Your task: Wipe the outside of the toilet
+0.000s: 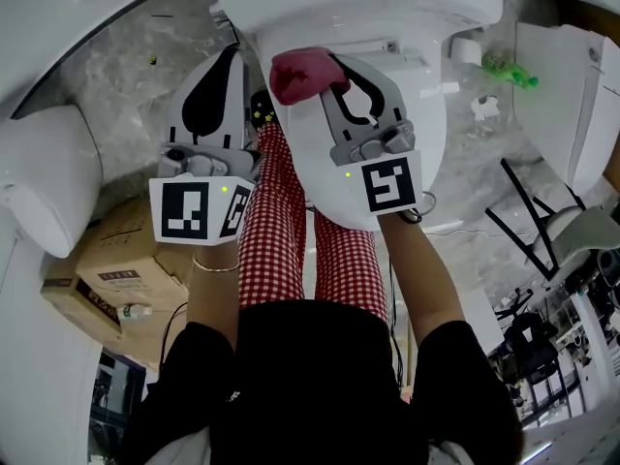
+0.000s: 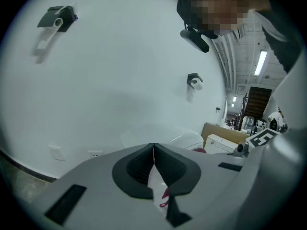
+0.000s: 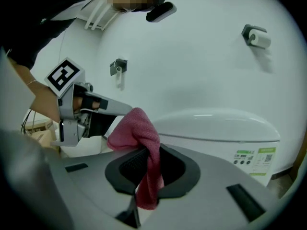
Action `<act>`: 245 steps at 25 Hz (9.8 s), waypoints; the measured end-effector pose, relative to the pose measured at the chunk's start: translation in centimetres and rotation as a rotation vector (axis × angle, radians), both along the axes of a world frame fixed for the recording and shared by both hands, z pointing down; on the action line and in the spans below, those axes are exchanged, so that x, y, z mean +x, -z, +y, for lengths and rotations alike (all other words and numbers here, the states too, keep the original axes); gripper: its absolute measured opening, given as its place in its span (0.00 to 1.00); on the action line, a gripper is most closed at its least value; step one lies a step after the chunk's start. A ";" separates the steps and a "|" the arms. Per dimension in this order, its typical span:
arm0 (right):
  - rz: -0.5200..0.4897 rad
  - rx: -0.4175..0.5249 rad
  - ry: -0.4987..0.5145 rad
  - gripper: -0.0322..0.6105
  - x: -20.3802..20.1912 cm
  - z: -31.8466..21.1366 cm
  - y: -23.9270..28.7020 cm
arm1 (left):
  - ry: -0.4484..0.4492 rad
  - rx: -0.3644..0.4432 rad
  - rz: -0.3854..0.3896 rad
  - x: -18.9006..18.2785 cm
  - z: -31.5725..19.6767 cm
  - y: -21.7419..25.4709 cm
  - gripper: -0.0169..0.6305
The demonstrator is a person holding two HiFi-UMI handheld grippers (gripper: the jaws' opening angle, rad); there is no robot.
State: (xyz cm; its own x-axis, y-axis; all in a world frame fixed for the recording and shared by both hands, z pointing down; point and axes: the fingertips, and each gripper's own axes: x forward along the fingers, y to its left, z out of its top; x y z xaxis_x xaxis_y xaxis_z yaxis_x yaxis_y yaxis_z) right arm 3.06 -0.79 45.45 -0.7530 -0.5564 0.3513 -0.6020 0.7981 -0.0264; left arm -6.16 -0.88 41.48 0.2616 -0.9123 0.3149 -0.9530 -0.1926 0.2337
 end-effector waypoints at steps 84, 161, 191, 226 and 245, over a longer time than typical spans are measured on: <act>0.092 -0.125 -0.722 0.14 29.0 -7.9 -3.1 | -0.112 0.019 -0.026 8.8 0.0 0.9 0.04; -0.427 0.100 -0.013 0.14 38.7 0.0 35.8 | -0.230 0.340 -0.201 32.9 3.2 33.6 0.04; -0.432 -0.227 0.045 0.15 37.7 -20.4 22.5 | 0.000 0.145 -0.175 30.1 -14.6 25.8 0.04; -0.068 -0.415 0.033 0.14 22.8 -25.0 1.0 | -0.035 0.106 -0.127 27.1 -21.5 11.6 0.04; 0.017 -0.417 0.023 0.14 21.3 -27.6 -4.6 | -0.048 0.083 -0.085 26.2 -22.4 9.8 0.04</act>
State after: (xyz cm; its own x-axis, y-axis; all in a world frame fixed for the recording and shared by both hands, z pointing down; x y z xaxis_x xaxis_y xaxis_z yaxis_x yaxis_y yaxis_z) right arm 24.41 -28.38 50.05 -0.7556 -0.3468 0.5558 -0.5874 0.7341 -0.3406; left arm 20.06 -23.31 31.70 0.2810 -0.9234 0.2614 -0.9580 -0.2536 0.1339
